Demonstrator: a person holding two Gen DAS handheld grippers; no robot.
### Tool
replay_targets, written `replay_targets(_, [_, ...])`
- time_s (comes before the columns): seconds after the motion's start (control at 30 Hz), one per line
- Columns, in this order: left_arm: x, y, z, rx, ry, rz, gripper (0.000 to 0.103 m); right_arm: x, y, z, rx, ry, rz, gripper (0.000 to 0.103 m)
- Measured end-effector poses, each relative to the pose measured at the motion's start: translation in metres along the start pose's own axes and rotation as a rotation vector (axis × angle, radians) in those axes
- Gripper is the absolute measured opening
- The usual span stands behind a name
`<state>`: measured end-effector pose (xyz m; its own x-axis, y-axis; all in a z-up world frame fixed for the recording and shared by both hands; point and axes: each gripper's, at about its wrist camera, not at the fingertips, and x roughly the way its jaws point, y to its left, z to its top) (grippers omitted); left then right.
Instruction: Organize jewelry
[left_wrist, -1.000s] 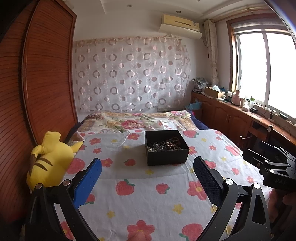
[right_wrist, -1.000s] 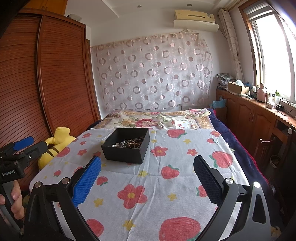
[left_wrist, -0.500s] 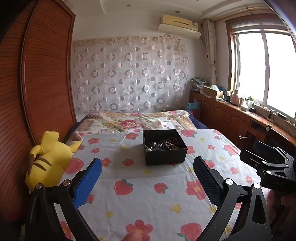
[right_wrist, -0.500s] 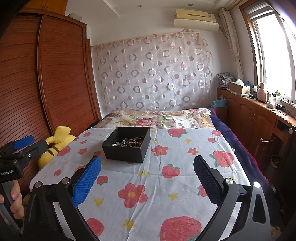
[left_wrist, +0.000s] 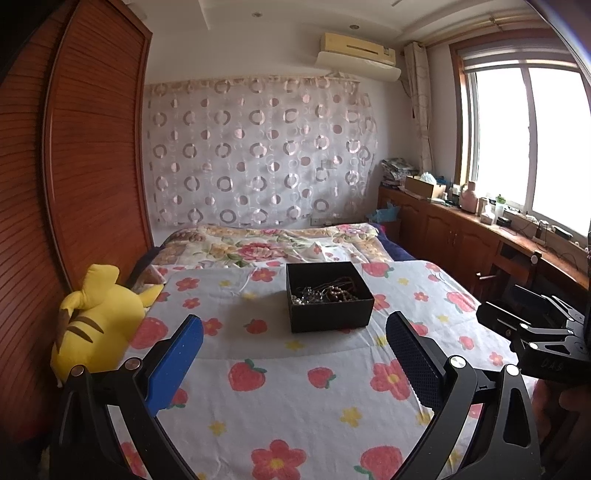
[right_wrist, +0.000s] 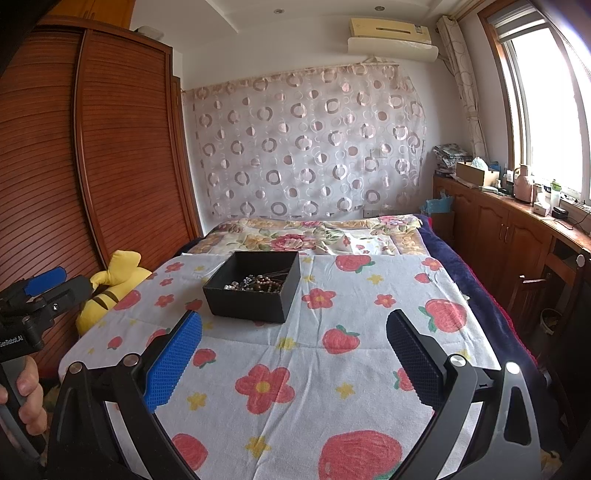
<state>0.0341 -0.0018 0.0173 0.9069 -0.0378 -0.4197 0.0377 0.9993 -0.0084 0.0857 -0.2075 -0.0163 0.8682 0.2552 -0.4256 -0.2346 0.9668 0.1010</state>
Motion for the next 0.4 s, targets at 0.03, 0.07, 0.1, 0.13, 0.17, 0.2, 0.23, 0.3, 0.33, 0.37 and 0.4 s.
replay_targets(0.03, [0.0011, -0.0006, 0.0014, 0.000, 0.001, 0.000, 0.096, 0.0001, -0.0007, 0.0012, 0.000, 0.000, 0.000, 0.101])
replay_targets(0.07, [0.0001, -0.0001, 0.0000, 0.001, 0.001, 0.001, 0.096, 0.0001, -0.0007, 0.0014, 0.000, -0.001, 0.000, 0.101])
replay_targets(0.1, [0.0000, -0.0001, -0.0002, 0.001, 0.000, 0.002, 0.096, 0.0000, -0.0004, 0.0011, -0.001, -0.001, 0.000, 0.101])
replay_targets(0.13, [0.0010, -0.0006, 0.0013, 0.002, 0.000, 0.005, 0.096, -0.0002, -0.0002, 0.0007, -0.002, -0.001, 0.000, 0.101])
replay_targets(0.17, [0.0012, -0.0005, 0.0013, 0.002, 0.000, 0.007, 0.096, 0.0000, -0.0007, 0.0015, 0.000, -0.001, 0.000, 0.101])
replay_targets(0.2, [0.0004, 0.0008, -0.0011, 0.001, 0.001, 0.007, 0.096, -0.0001, -0.0005, 0.0010, 0.000, -0.001, 0.001, 0.101])
replay_targets(0.23, [0.0018, 0.0006, 0.0001, 0.002, 0.003, 0.007, 0.096, -0.0001, -0.0002, 0.0006, 0.001, -0.001, 0.001, 0.101])
replay_targets(0.3, [0.0039, 0.0033, -0.0007, 0.000, 0.006, 0.008, 0.096, -0.0002, 0.0002, 0.0003, -0.001, 0.000, 0.000, 0.101])
replay_targets(0.33, [0.0040, 0.0046, -0.0018, 0.000, 0.007, 0.007, 0.096, -0.0002, -0.0003, 0.0008, 0.000, 0.000, 0.000, 0.101])
replay_targets(0.37, [0.0054, 0.0054, -0.0010, -0.002, 0.007, 0.006, 0.096, 0.0000, -0.0007, 0.0018, 0.000, 0.000, 0.001, 0.101])
replay_targets(0.4, [0.0050, 0.0050, -0.0012, 0.000, 0.006, 0.008, 0.096, -0.0003, -0.0001, 0.0005, 0.000, 0.001, 0.001, 0.101])
